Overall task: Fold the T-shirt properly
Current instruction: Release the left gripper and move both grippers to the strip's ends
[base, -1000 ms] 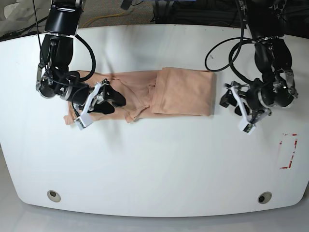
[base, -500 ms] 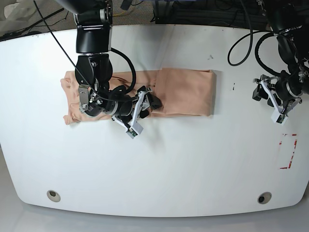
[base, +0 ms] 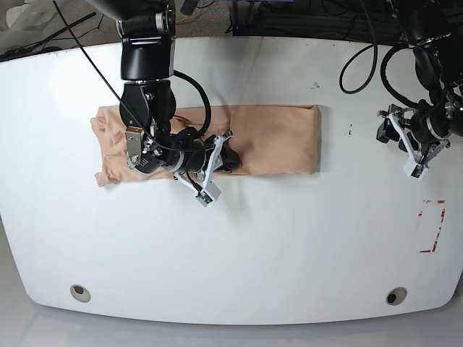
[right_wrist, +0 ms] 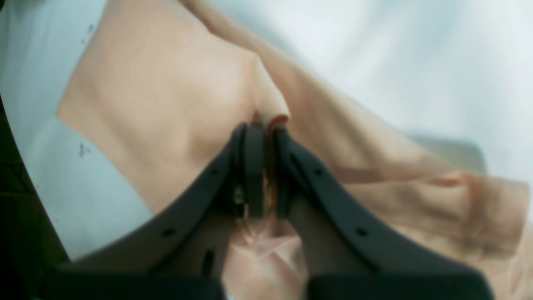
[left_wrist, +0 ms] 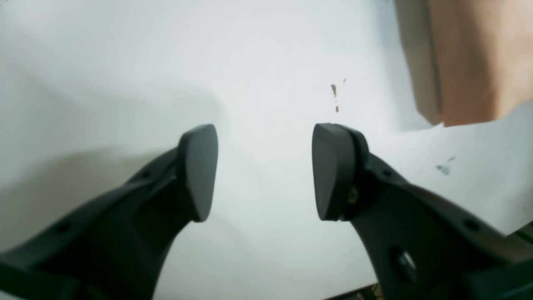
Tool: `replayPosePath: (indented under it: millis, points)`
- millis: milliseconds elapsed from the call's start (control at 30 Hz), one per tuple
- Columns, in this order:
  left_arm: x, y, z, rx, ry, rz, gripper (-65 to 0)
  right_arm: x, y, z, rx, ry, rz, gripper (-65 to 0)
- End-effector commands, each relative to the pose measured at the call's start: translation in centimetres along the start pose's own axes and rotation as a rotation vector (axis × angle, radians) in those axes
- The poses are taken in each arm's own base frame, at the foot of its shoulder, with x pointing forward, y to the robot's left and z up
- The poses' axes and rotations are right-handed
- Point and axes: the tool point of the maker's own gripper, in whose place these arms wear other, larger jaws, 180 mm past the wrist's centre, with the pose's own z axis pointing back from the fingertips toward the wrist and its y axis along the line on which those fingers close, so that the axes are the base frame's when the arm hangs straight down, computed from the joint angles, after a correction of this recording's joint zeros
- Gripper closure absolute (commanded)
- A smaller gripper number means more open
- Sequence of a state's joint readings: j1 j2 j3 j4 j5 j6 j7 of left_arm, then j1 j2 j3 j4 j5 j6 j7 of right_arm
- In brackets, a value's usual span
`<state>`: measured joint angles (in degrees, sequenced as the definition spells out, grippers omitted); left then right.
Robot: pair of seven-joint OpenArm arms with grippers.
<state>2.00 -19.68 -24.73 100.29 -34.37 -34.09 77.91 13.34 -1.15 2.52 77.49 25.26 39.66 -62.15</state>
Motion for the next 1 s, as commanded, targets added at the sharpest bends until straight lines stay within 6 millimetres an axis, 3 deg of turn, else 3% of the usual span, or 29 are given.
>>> replayPosePath:
  millis: [0,233,533,733,867,967]
  points:
    - [1.6,-1.1,-0.1,-0.024,-0.047,-0.031,-33.2,3.7,-0.1,0.8,-0.004,-0.082,0.047,-5.7]
    - [4.0,-5.0,-1.6,-0.109,-0.067,-0.123,-33.2,4.7,-0.4,1.1,-0.016,-0.092,0.065,-10.0]
    - [8.5,-9.9,-2.8,-0.208,-0.138,-0.212,-33.2,3.7,-1.4,1.8,-0.035,-0.081,0.052,-40.4]
    - [10.3,-13.4,-4.2,-0.212,-0.171,-0.273,-33.2,4.3,-3.7,7.4,-0.086,-0.218,0.016,-41.7]
    - [9.8,-15.7,-5.3,-0.206,-0.148,-0.354,-33.2,3.1,-7.5,11.5,-0.162,-0.263,-0.082,-42.2]
    - [8.6,-16.7,-6.0,-0.195,-0.101,-0.412,-33.2,0.7,-10.8,14.9,-0.264,-0.282,-0.171,-42.3]
